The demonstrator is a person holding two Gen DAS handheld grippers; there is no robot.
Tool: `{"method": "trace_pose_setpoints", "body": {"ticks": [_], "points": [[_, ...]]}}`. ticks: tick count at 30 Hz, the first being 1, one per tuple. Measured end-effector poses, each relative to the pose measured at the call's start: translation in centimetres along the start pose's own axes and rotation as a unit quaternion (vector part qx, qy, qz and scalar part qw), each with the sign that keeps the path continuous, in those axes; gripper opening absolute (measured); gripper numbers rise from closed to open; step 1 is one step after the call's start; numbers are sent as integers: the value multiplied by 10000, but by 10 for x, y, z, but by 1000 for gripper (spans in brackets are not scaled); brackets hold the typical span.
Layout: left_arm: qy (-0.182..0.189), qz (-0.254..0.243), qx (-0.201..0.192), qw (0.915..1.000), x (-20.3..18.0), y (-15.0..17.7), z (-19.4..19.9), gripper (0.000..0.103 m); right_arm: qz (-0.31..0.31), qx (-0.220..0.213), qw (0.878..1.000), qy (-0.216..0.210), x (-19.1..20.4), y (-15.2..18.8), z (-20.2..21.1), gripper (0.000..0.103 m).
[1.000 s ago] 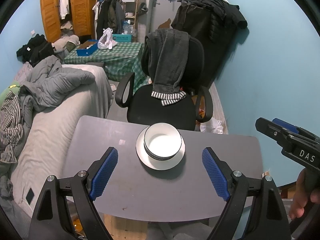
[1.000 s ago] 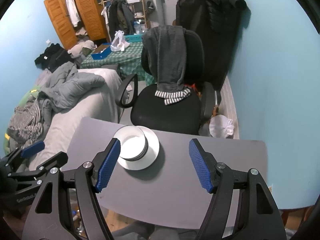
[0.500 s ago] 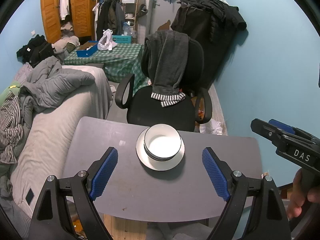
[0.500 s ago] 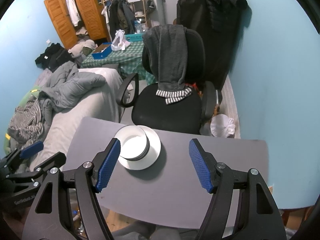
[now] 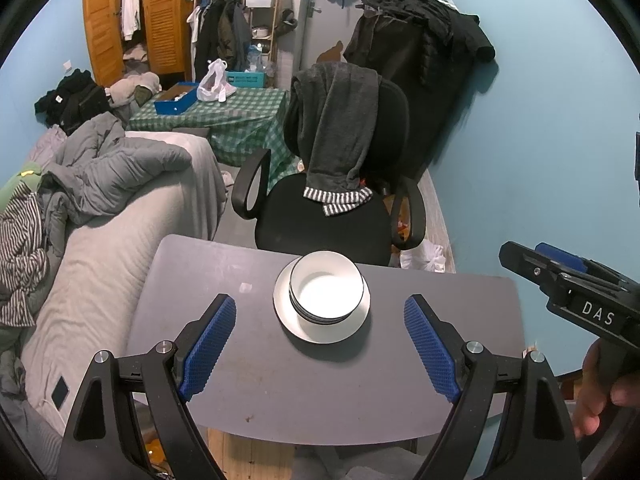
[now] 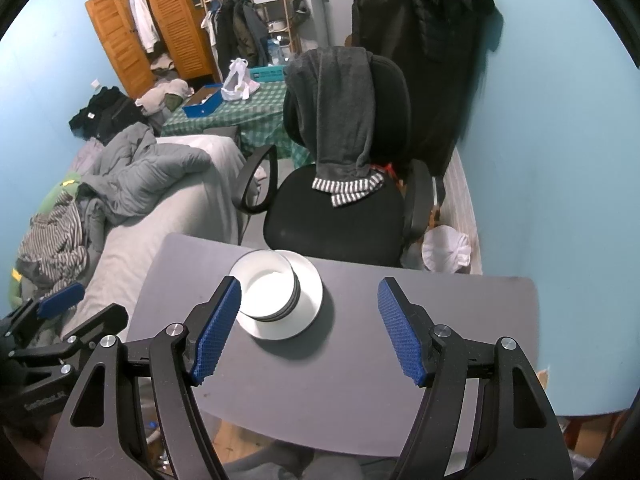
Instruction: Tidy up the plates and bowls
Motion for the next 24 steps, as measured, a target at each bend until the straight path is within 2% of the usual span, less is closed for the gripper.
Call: {"method": "trace_pose_setpoints", "body": {"ticks": [12,24], "points": [[-82,127,150,9998,-2,1,-2,87,-11,7,10000,-9,-1,-1,0,70],[-168,55,49,9998,-10,1,4,87,-15,11,10000,-9,-2,-1,0,70]]}}
Point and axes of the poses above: each gripper's, at about its wrist camera, not at the fingertips, and z roughly against the way its jaws point, x to its left, y to its underside, the point moved 9 cm from there along -z, roughly the way its jaws point, and after that the axes turned 8 degrees about -y, right-handed, at the moved point
